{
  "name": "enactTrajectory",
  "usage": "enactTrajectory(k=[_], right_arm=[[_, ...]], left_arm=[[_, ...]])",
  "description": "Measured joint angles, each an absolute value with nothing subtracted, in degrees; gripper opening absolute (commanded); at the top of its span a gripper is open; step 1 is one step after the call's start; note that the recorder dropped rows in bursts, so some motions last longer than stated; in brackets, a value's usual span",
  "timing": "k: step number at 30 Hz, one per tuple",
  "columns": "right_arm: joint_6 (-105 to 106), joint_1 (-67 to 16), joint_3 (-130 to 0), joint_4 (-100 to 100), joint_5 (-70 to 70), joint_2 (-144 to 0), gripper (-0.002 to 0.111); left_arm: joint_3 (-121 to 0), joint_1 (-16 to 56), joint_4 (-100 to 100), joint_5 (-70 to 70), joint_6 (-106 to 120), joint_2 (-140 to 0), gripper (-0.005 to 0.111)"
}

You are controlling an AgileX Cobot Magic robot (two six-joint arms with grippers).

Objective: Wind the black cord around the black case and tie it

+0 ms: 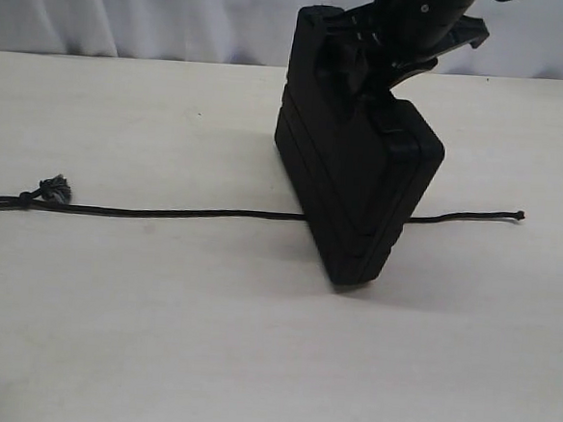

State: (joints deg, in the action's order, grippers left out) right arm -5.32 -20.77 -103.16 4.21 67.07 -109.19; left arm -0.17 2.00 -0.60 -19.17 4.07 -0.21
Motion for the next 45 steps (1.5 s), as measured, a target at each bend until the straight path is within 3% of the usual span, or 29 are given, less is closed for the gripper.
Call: enactTrajectory(k=[10, 28, 37, 45], right_arm=[[-18.7, -20.8, -100.9, 2.1, 67.2, -105.2, 0.004], [-21.4, -24.1, -94.8, 1.4, 66.6, -102.4, 0.005], [-22.9, -24.8, -94.7, -1.5, 65.6, -102.4, 0.032], [-23.1, -24.8, -95.1, -3.1, 62.6, -101.6, 0.031]], left_arm=[[-0.2, 2.0, -0.6, -19.2, 4.1, -0.2, 0.0], [-0.2, 2.0, -0.6, -19.2, 4.1, -0.2, 0.0], [-0.2, 2.0, -0.6, -19.2, 4.1, -0.2, 0.0], [-0.2, 2.0, -0.6, -19.2, 4.1, -0.2, 0.0]])
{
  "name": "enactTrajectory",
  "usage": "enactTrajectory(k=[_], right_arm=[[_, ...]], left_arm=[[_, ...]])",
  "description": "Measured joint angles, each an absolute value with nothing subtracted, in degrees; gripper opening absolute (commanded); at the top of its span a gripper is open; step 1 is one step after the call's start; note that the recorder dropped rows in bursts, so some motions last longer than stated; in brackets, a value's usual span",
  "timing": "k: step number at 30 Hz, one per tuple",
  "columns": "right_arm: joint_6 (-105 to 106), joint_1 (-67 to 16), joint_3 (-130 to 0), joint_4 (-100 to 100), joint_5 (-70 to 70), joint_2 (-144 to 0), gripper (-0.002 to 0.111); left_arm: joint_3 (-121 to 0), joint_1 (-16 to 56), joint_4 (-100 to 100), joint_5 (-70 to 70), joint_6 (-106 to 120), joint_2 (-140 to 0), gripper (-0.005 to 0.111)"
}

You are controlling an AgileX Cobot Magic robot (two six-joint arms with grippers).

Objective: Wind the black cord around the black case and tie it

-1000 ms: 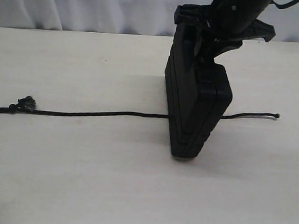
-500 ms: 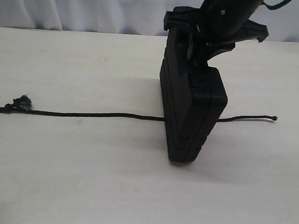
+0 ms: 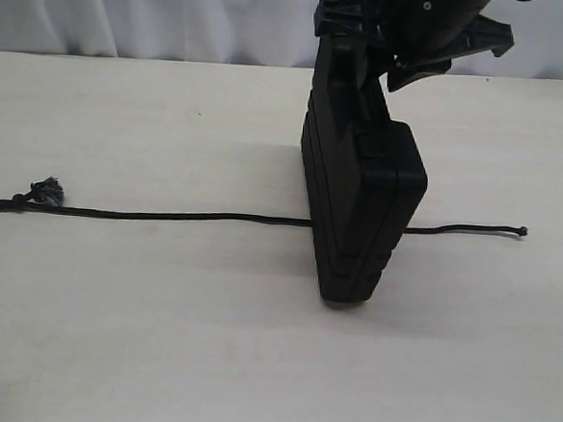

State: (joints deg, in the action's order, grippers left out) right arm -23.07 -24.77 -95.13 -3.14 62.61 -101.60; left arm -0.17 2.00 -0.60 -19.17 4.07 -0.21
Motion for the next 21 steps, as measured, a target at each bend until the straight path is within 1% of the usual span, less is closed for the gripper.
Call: enactTrajectory(k=[21], right_arm=[[-23.1, -24.8, -95.1, -3.5, 62.6, -104.0, 0.031]], left_arm=[[-0.2, 2.0, -0.6, -19.2, 4.1, -0.2, 0.0]])
